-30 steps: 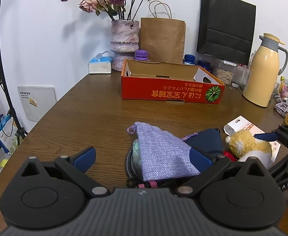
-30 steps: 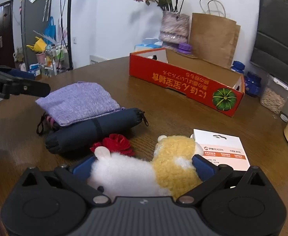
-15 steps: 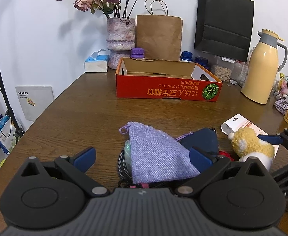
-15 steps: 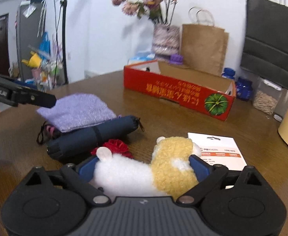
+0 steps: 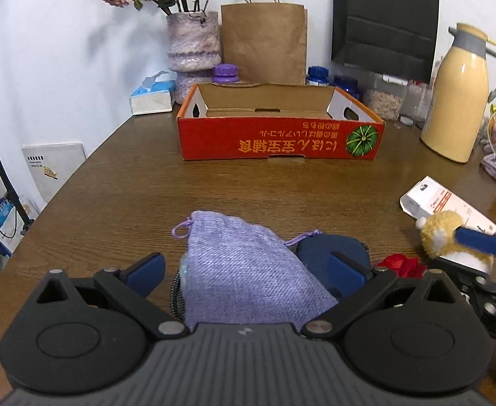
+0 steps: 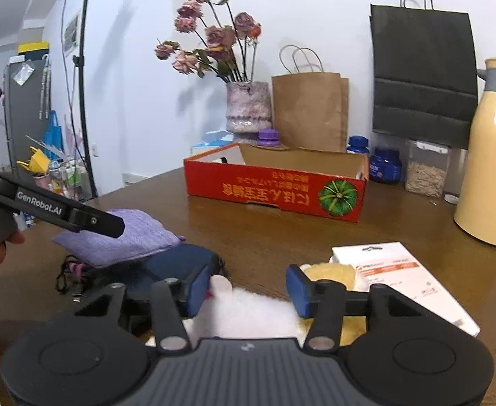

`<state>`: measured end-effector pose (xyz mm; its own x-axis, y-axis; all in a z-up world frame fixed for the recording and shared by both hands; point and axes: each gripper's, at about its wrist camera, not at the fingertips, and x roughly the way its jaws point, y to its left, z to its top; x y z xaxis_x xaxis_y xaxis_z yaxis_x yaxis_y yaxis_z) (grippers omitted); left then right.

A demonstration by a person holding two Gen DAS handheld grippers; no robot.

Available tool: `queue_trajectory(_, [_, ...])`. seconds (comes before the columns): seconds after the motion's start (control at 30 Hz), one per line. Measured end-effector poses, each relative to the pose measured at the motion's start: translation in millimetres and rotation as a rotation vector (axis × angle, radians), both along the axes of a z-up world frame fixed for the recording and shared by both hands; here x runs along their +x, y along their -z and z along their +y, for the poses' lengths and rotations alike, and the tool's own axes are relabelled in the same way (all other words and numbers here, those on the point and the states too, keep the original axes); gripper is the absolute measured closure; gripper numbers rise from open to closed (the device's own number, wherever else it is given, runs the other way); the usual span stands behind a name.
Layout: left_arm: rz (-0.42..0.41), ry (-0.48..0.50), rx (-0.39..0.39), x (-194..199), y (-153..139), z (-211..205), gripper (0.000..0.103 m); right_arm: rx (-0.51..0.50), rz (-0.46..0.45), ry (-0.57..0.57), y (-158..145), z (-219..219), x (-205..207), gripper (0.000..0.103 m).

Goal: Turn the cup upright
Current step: 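Grasp the lavender pouch with the left tool while the right tool grasps the plush alpaca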

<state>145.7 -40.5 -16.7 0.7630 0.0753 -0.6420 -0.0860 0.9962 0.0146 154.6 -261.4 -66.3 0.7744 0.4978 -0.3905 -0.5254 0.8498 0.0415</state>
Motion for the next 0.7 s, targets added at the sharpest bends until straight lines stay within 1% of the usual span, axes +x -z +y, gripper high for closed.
queue_trajectory(0.03, [0.005,0.0,0.006,2,1,-1,0.0,0.004,-0.002,0.001,-1,-1,0,0.033])
queue_trajectory(0.07, [0.01,-0.002,0.013,3,1,-2,0.0,0.01,-0.014,0.005,-3,-3,-1,0.023])
queue_trajectory(0.1, [0.017,-0.005,0.021,3,2,-4,0.0,0.014,-0.025,0.011,-5,-5,-3,0.006])
queue_trajectory(0.13, [0.028,-0.008,0.032,6,3,-5,0.0,0.014,-0.037,0.015,-8,-8,-4,0.003])
queue_trajectory(0.2, [0.046,-0.011,0.047,11,5,-8,0.0,0.006,-0.031,0.033,-14,-14,-1,0.003])
queue_trajectory(0.27, [0.062,-0.013,0.063,15,8,-11,0.0,-0.007,0.001,0.073,-18,-20,9,0.005])
queue_trajectory(0.3, [0.07,-0.013,0.071,17,10,-13,0.0,-0.015,0.032,0.09,-19,-21,17,0.009])
queue_trajectory(0.33, [0.076,-0.014,0.079,18,12,-15,0.0,-0.02,0.067,0.102,-19,-21,25,0.014])
queue_trajectory(0.37, [0.082,-0.015,0.086,20,13,-16,0.0,-0.024,0.099,0.111,-18,-21,32,0.017])
queue_trajectory(0.43, [0.096,-0.015,0.099,22,17,-18,0.0,-0.031,0.172,0.129,-11,-20,48,0.029])
queue_trajectory(0.47, [0.102,-0.017,0.102,23,19,-18,0.0,-0.024,0.203,0.133,-7,-20,54,0.033])
queue_trajectory(0.53, [0.105,-0.018,0.112,24,23,-19,0.0,-0.012,0.239,0.131,5,-20,59,0.043])
queue_trajectory(0.57, [0.099,-0.019,0.119,23,23,-20,0.0,-0.003,0.251,0.127,11,-20,60,0.044])
queue_trajectory(0.6, [0.095,-0.018,0.124,23,23,-20,0.001,-0.002,0.237,0.128,14,-20,57,0.045])
queue_trajectory(0.63, [0.089,-0.016,0.125,22,23,-20,0.004,-0.001,0.227,0.128,14,-20,55,0.054])
queue_trajectory(0.7, [0.077,-0.009,0.133,19,22,-22,0.011,0.022,0.216,0.12,14,-23,52,0.056])
